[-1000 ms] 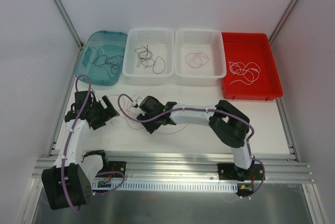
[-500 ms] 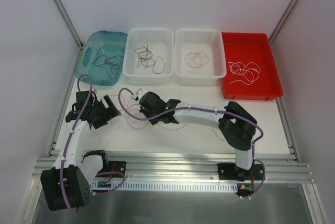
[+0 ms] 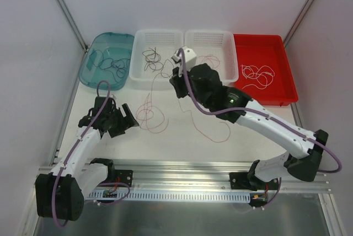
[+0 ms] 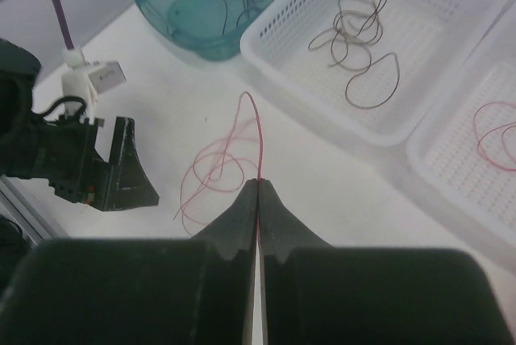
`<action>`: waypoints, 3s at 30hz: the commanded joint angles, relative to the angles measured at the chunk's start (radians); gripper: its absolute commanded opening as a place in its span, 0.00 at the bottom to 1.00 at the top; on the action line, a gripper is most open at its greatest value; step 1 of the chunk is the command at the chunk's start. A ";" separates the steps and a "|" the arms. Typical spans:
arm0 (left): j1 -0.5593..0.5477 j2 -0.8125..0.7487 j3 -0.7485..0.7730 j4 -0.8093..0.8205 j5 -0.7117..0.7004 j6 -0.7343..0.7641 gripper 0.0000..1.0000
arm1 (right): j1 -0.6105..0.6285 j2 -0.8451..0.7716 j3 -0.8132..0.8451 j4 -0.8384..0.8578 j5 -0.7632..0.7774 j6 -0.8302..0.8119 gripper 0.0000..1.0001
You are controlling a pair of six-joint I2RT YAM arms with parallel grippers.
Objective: Untangle the cables
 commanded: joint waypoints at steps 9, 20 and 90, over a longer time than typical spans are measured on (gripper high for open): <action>-0.124 0.026 0.058 0.053 -0.042 -0.106 0.79 | -0.039 -0.277 -0.012 0.004 0.115 -0.099 0.01; -0.274 0.234 0.110 0.104 -0.160 -0.171 0.78 | -0.065 -0.470 0.036 -0.023 0.125 -0.171 0.01; 0.000 0.532 0.299 -0.049 -0.207 0.049 0.06 | -0.276 -0.629 -0.527 -0.351 0.232 0.221 0.01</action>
